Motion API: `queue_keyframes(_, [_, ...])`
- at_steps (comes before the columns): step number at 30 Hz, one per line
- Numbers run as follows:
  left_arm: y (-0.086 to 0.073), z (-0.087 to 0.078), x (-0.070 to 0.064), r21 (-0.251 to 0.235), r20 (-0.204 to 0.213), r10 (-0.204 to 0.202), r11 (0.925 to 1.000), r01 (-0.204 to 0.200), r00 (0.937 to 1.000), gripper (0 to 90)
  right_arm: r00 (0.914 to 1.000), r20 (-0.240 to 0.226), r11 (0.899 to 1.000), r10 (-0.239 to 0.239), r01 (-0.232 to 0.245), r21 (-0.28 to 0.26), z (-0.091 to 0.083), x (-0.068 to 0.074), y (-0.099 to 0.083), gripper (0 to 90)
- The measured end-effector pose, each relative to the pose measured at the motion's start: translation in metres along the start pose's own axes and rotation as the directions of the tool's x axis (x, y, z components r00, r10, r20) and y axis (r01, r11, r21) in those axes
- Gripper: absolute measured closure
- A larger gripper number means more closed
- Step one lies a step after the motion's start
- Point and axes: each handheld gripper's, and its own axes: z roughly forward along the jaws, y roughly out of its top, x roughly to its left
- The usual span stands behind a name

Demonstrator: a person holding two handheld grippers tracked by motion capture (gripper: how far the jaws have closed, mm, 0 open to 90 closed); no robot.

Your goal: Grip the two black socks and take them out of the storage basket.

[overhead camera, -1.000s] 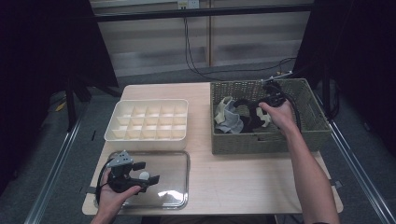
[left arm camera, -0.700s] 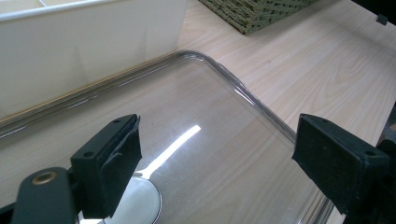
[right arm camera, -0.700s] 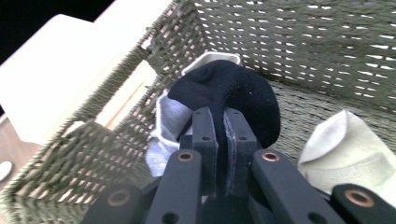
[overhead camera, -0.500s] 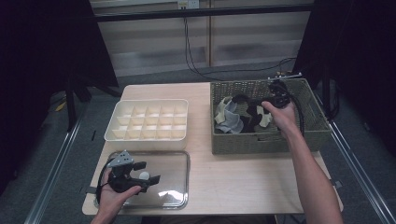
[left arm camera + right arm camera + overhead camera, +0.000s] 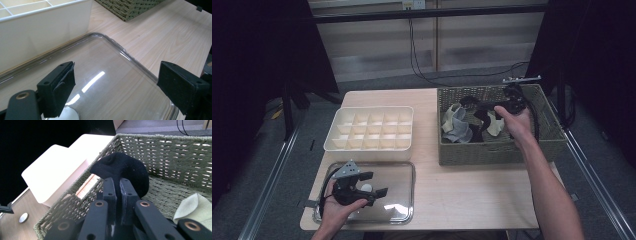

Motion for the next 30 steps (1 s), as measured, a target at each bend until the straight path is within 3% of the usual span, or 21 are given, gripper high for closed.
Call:
queue_keyframes(4, [0.004, 0.005, 0.001, -0.006, 0.009, -0.019, 0.9998, 0.019, 0.9998, 14.0, 1.0000, -0.004, 1.000, 0.003, -0.003, -0.010, -0.002, 0.000, 0.001, 84.8])
queue_keyframes(13, [0.019, 0.012, -0.001, 0.012, -0.002, 0.029, 0.9995, -0.029, 0.9996, 14.2, 0.9999, -0.016, 0.999, -0.002, 0.001, -0.045, -0.013, 0.006, 0.011, 85.1])
queue_keyframes(15, [0.018, 0.011, 0.000, -0.018, -0.008, 0.021, 0.9996, -0.021, 0.9997, 14.2, 0.9998, -0.019, 0.999, -0.002, 0.001, -0.054, -0.013, 0.008, 0.013, 85.2])
queue_keyframes(21, [0.012, 0.006, 0.001, -0.024, -0.024, 0.022, 0.9995, -0.023, 0.9995, 14.4, 0.9996, -0.028, 0.998, -0.003, 0.002, -0.068, -0.011, 0.013, 0.014, 85.3])
queue_keyframes(24, [0.009, 0.006, 0.001, -0.012, -0.047, 0.048, 0.9988, -0.048, 0.9978, 14.5, 0.9993, -0.037, 0.997, -0.008, 0.005, -0.083, -0.014, 0.016, 0.016, 85.3])
queue_keyframes(30, [0.002, 0.005, 0.002, -0.011, -0.032, 0.038, 0.9992, -0.038, 0.9988, 13.9, 0.9989, -0.039, 0.994, -0.026, 0.021, -0.106, -0.026, 0.025, 0.020, 85.2])
